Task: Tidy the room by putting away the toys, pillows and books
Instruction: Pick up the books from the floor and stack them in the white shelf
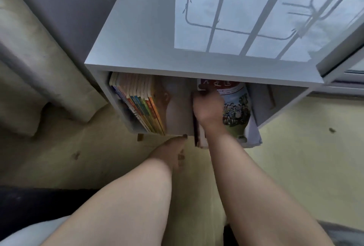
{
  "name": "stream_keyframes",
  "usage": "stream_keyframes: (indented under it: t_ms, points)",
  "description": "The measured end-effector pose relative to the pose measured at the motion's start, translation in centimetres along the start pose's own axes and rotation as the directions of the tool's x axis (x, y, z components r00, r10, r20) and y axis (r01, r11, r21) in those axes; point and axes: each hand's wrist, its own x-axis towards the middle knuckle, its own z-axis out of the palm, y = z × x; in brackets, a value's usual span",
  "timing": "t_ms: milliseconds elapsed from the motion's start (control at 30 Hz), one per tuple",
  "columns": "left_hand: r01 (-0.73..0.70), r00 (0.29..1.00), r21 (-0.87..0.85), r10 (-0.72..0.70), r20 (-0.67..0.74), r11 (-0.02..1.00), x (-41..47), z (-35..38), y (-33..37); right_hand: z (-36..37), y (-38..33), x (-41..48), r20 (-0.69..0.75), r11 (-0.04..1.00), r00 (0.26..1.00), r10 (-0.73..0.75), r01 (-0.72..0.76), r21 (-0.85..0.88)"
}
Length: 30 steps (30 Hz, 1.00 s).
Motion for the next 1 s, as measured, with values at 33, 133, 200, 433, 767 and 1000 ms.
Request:
stream_keyframes:
  t_ms: [33,133,200,433,767,1000]
  points:
    - [0.025,1.000,-0.129,-0.026,-0.006,0.991,-0.3,0.9,0.1,-1.7,0.4,-0.8,-0.100,1.000,0.995,-0.013,0.011,-0.020]
    - [-0.044,0.998,-0.153,0.050,0.029,0.987,-1.0,3.3,0.8,-6.8,1.8,-2.9,-0.254,0.992,0.965,0.067,-0.093,-0.090]
    - [-0.081,0.993,-0.139,0.091,0.069,0.987,-2.6,4.7,1.2,-9.3,3.9,-4.0,-0.290,0.959,0.935,0.206,-0.252,-0.133]
    - [-0.125,0.987,-0.140,0.137,0.085,0.982,-2.8,7.3,1.8,-9.2,10.1,-4.6,-0.309,0.867,0.852,0.424,-0.480,-0.135]
    - [-0.121,0.980,-0.265,0.158,0.120,0.957,0.1,7.0,1.8,-11.6,15.7,-1.8,-0.012,0.697,0.780,0.626,-0.553,0.456]
    - [-0.193,0.963,-0.339,0.244,0.114,0.921,2.0,7.9,0.6,-11.8,17.3,-1.1,0.367,0.549,0.748,0.554,-0.659,0.514]
